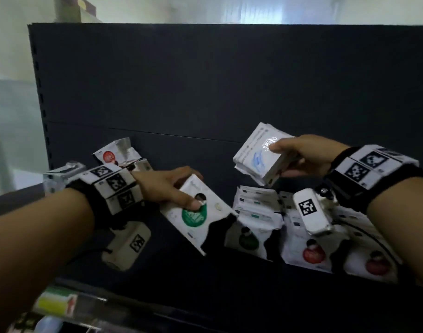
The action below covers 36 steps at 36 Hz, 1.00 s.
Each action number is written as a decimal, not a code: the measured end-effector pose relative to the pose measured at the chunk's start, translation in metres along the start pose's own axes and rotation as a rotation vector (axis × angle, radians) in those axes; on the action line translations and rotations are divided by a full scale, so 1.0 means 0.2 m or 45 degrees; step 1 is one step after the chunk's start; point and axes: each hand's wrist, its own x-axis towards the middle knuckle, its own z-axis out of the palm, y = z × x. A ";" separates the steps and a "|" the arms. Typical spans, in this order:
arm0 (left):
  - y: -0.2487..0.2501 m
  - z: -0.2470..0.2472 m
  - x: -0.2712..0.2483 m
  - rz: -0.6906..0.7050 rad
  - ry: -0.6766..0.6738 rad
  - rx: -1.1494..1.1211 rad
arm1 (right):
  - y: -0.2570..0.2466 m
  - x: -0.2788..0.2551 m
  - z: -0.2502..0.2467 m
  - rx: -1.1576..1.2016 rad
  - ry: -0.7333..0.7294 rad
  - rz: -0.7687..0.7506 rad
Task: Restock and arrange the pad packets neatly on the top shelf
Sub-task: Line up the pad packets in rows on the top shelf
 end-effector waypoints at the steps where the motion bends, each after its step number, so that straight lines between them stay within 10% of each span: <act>1: 0.02 0.06 0.03 0.024 -0.028 -0.054 | 0.02 -0.02 -0.03 0.025 0.002 -0.003; 6: 0.11 0.32 0.16 0.109 -0.086 -0.115 | 0.13 -0.12 -0.18 0.082 0.018 -0.020; 19: 0.13 0.53 0.21 -0.007 0.077 0.812 | 0.32 -0.28 -0.42 0.247 -0.239 -0.120; 29: 0.58 0.42 0.14 0.207 0.342 0.039 | 0.34 -0.46 -0.37 -0.709 0.364 -1.383; 36: 0.75 0.48 0.16 0.219 0.070 -0.579 | 0.36 -0.52 -0.34 -0.911 0.544 -1.814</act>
